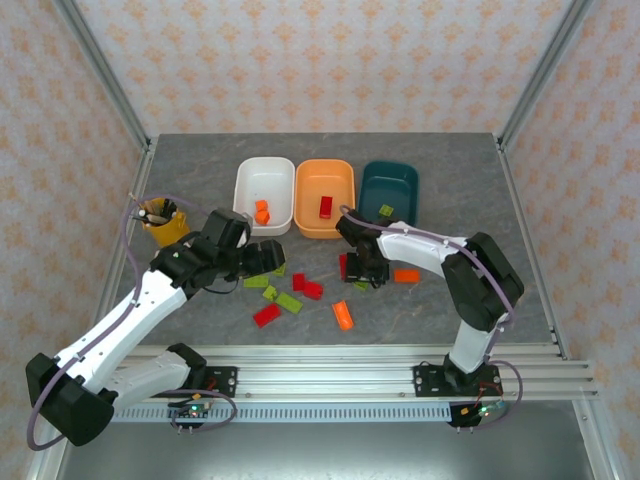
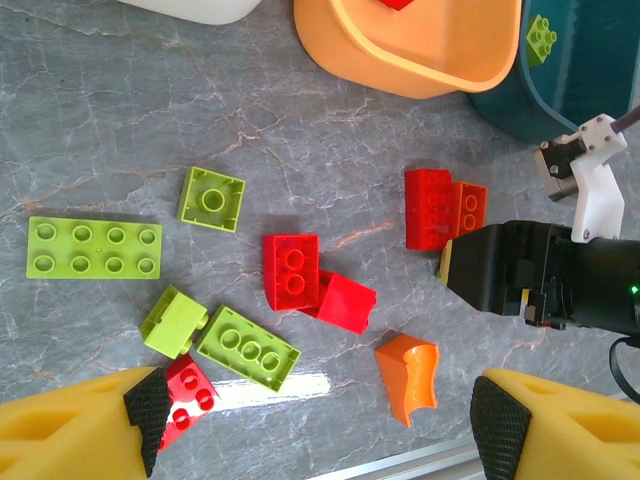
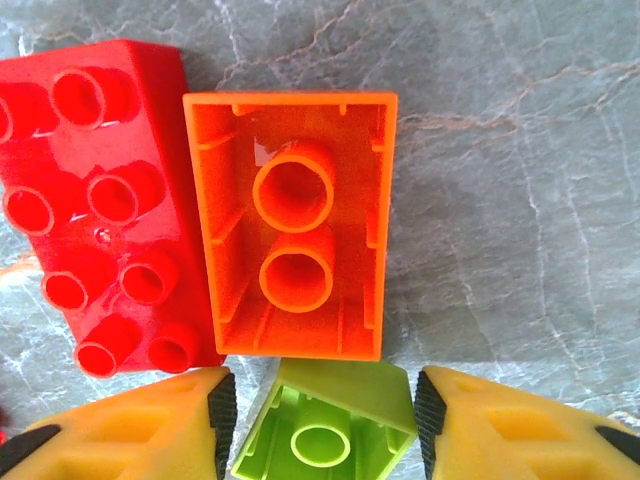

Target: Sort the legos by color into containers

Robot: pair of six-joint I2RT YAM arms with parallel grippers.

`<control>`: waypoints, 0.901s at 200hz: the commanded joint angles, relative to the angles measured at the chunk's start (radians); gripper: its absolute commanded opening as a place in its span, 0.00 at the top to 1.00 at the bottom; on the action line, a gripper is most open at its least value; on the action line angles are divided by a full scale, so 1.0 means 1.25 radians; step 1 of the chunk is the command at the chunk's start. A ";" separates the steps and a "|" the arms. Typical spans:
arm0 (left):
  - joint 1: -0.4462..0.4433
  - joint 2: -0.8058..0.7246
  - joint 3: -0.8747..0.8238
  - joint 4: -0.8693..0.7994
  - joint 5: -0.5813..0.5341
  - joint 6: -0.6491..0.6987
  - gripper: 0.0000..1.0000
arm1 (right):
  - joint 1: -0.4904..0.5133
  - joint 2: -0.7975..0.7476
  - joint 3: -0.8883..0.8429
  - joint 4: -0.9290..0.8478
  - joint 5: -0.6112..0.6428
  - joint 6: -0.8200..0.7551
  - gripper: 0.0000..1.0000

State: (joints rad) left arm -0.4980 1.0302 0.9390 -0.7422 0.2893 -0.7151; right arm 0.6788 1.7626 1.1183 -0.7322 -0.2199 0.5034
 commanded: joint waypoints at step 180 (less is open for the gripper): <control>-0.041 0.104 0.172 0.077 0.037 -0.053 0.17 | -0.123 -0.138 0.187 -0.178 0.121 -0.038 0.72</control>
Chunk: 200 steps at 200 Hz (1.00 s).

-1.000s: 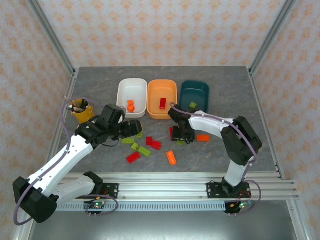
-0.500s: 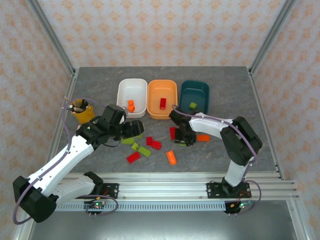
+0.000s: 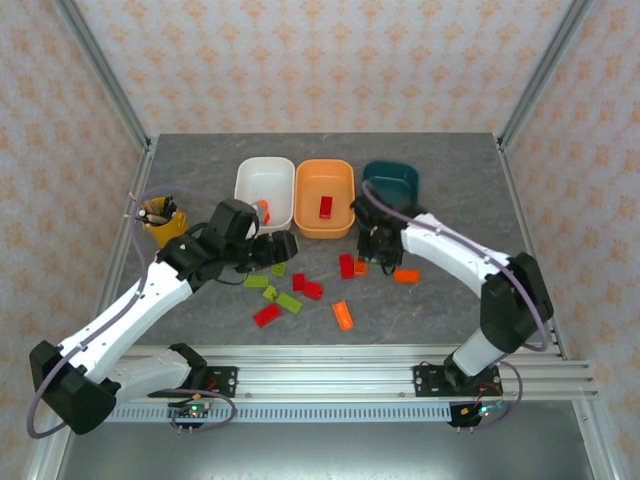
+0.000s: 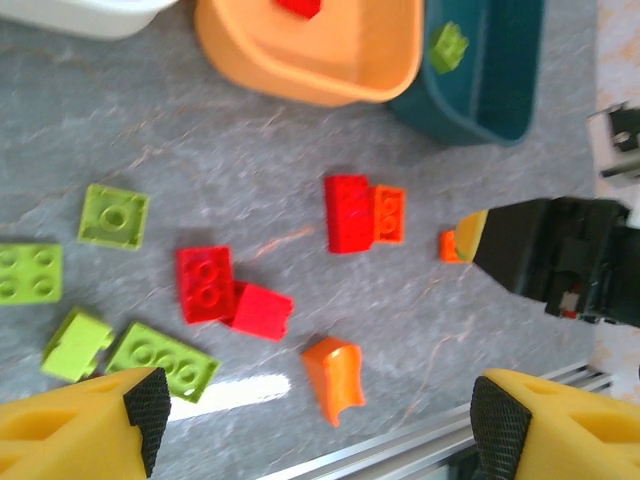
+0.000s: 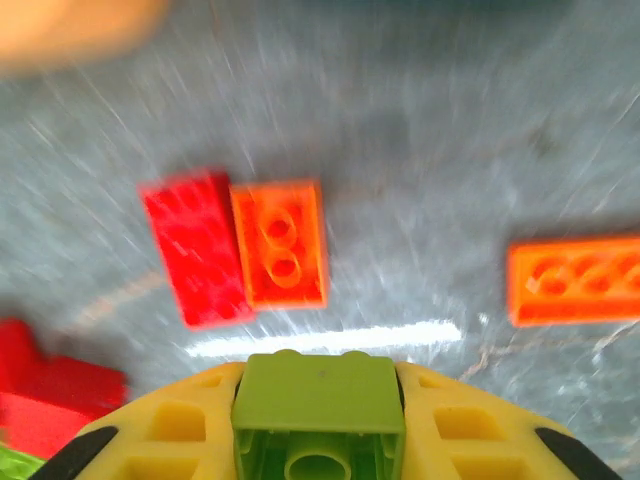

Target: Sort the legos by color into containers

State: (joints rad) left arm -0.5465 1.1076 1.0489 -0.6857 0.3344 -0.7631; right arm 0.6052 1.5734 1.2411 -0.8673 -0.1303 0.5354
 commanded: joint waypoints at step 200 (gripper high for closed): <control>0.001 0.240 0.276 -0.082 -0.114 0.023 0.18 | -0.227 0.394 0.454 -0.135 -0.060 -0.179 0.43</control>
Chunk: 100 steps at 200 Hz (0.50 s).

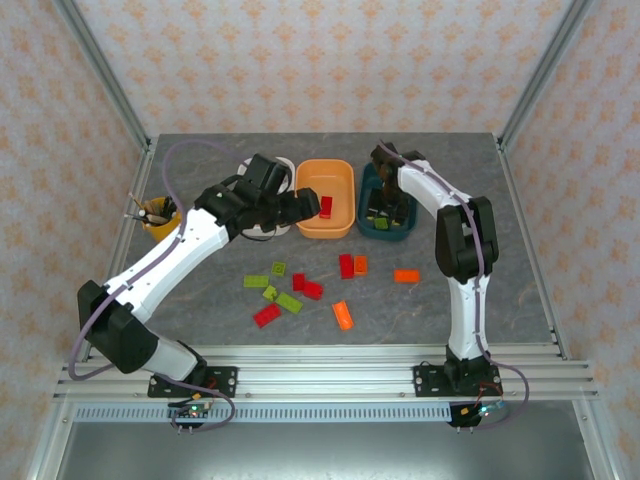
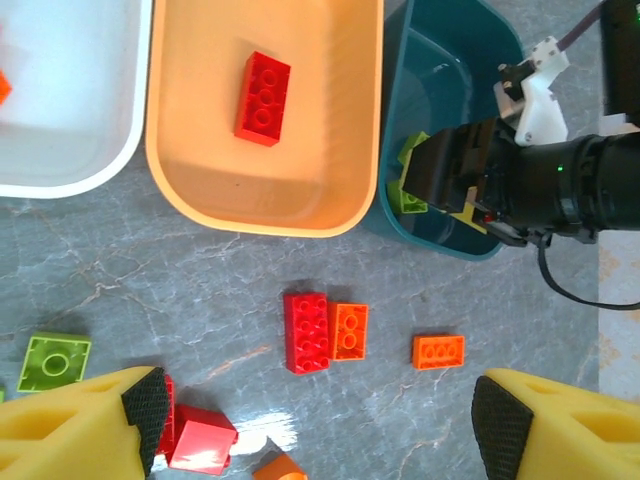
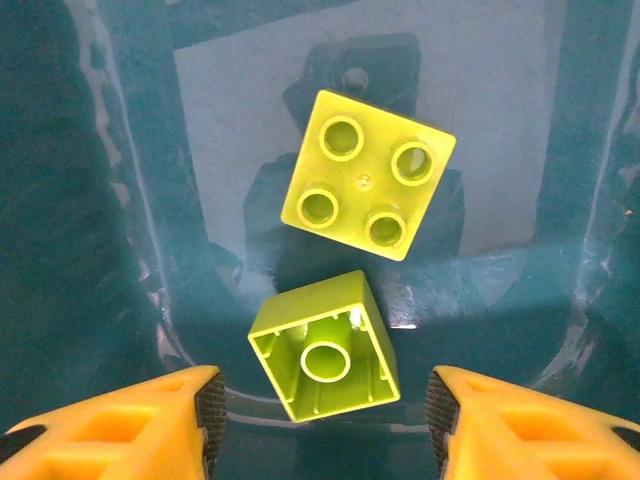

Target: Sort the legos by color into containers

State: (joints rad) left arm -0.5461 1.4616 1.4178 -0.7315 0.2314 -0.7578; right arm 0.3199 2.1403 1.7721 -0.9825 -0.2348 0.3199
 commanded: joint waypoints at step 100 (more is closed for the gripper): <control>0.000 -0.173 -0.172 -0.138 -0.053 -0.017 0.20 | 0.101 -0.481 -0.167 -0.022 -0.038 0.000 0.42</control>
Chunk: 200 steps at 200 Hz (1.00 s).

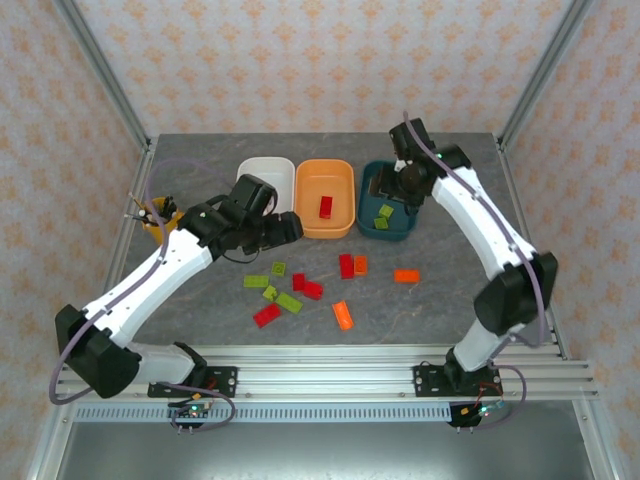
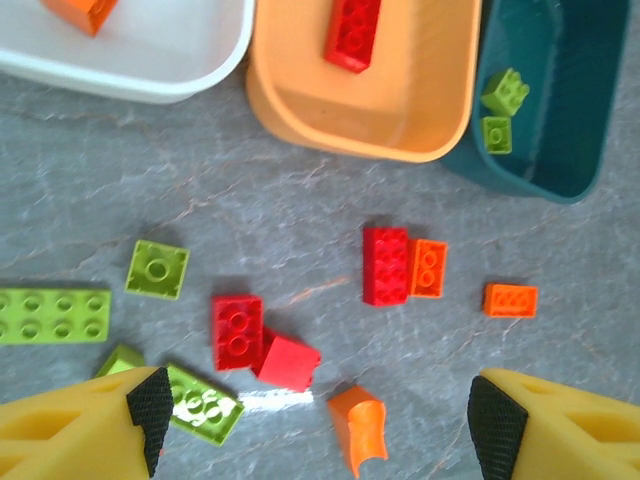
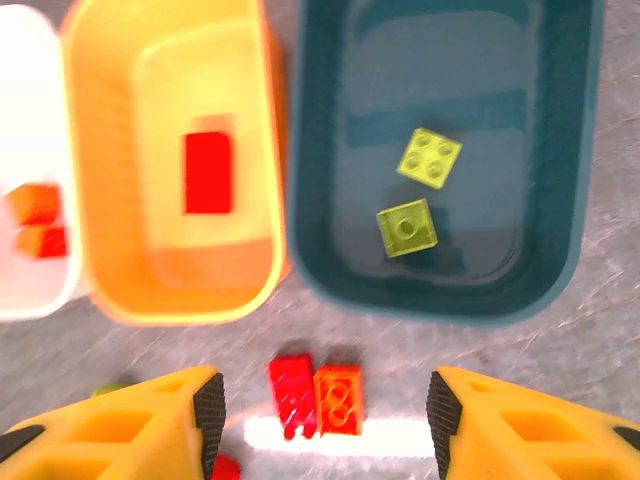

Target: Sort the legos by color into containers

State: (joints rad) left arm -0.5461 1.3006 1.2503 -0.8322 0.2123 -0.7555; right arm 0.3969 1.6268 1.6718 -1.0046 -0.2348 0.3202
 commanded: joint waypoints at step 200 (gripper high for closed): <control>-0.027 -0.055 -0.205 -0.026 -0.029 -0.063 0.29 | 0.276 -0.407 -0.547 0.249 -0.099 0.154 0.26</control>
State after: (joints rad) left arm -0.5640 1.1961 0.9863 -0.9024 0.1745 -0.7952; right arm 0.7345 1.1091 0.9665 -0.7338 -0.3885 0.4854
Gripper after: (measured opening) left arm 0.716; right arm 0.746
